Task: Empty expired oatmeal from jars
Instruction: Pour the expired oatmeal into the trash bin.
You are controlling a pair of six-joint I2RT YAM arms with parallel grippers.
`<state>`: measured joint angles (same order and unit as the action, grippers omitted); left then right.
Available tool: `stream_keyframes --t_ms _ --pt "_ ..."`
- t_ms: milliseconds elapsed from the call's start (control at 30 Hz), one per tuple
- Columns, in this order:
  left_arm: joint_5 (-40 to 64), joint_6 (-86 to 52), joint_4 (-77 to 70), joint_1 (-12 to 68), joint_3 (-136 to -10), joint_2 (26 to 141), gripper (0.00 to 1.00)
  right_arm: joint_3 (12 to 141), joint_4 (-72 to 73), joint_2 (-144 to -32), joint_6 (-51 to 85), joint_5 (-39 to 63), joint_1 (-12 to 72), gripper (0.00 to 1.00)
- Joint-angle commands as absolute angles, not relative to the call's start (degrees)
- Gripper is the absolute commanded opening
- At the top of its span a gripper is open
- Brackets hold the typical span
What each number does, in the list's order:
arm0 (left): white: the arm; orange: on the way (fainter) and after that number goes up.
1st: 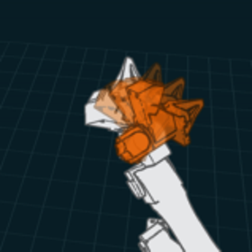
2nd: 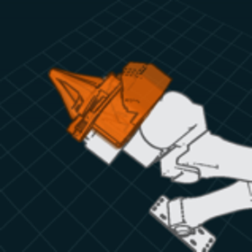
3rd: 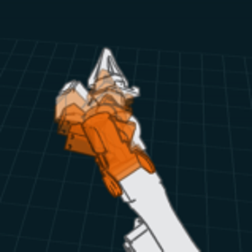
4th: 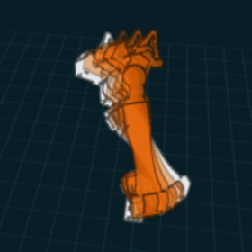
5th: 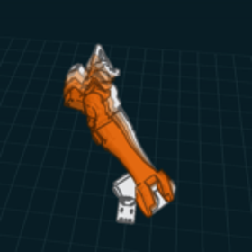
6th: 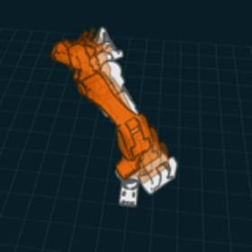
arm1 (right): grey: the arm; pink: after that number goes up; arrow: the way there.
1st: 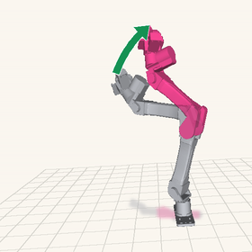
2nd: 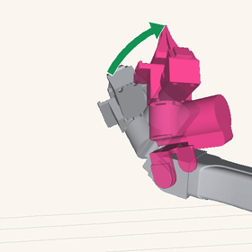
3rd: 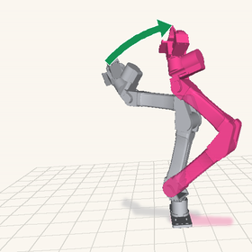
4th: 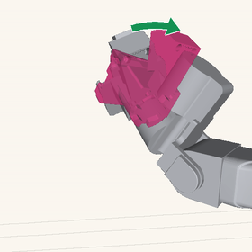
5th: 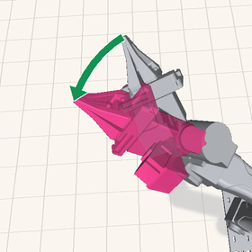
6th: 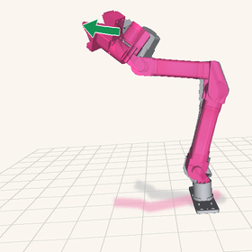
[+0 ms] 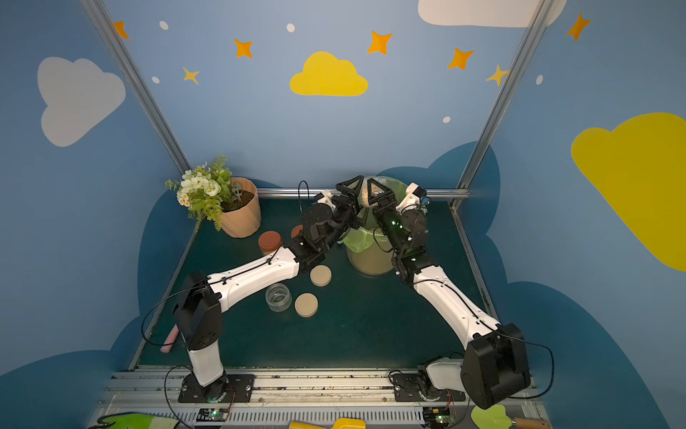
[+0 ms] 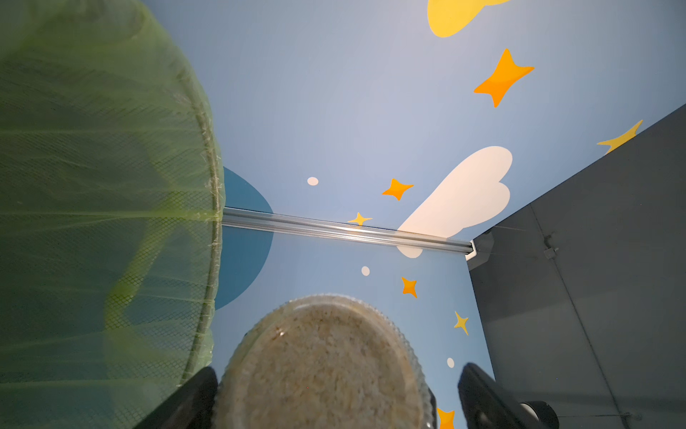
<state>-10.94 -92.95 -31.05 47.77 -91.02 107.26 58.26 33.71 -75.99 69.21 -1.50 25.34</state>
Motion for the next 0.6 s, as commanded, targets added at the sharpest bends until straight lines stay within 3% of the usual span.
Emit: stream_keyframes --t_ms 0,567 --pt "-11.69 -94.25 -31.9 48.01 -92.88 108.58 1.0 59.67 38.76 -76.27 69.03 -1.68 25.84 0.18" --pt "-14.68 -95.1 -33.21 48.08 -94.4 110.18 0.95 59.53 41.01 -76.66 69.54 -2.34 26.28 0.18"
